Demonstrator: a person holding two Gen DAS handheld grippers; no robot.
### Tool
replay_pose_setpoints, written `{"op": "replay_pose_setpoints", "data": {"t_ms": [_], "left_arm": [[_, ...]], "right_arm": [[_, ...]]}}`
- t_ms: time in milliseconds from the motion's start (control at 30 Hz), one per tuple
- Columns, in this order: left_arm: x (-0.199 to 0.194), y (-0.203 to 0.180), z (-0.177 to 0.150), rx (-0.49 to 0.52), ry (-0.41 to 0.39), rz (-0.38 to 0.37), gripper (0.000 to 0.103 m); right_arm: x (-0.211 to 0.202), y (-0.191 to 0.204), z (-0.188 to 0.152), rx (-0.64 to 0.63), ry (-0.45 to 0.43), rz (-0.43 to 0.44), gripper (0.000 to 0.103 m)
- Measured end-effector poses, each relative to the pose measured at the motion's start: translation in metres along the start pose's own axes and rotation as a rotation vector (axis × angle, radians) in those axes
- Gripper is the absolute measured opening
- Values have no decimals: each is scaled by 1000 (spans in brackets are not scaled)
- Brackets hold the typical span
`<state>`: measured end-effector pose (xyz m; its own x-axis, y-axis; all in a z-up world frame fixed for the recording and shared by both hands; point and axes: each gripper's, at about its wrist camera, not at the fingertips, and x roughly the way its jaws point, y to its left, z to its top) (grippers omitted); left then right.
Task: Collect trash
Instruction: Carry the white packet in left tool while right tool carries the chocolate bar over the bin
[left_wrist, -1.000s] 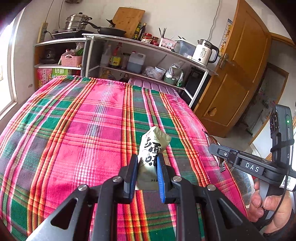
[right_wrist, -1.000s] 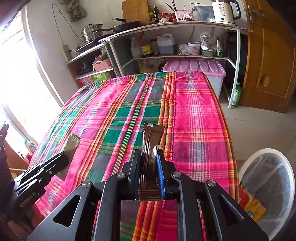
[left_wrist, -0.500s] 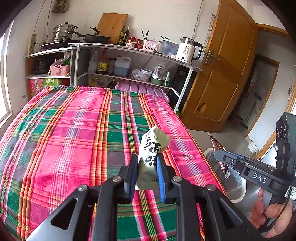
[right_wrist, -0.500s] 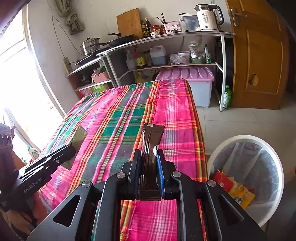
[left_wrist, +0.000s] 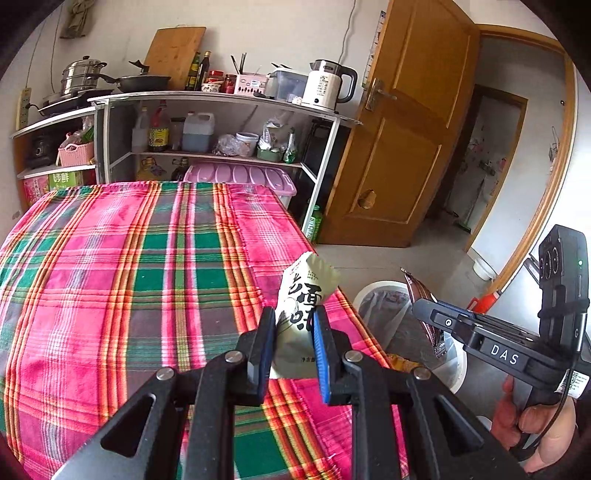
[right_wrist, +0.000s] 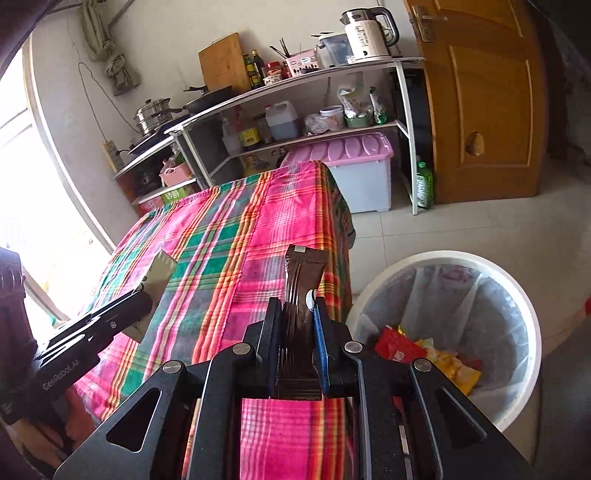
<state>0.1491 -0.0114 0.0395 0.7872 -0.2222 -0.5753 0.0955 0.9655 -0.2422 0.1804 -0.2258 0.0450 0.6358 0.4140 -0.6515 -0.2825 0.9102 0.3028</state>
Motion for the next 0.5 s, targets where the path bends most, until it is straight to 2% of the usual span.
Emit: {"op": "replay_pose_setpoints", "data": {"t_ms": [500], "left_arm": [[62, -82, 8, 79, 80, -135, 21]], "right_arm": [[-14, -89, -11, 146, -12, -91, 17]]}}
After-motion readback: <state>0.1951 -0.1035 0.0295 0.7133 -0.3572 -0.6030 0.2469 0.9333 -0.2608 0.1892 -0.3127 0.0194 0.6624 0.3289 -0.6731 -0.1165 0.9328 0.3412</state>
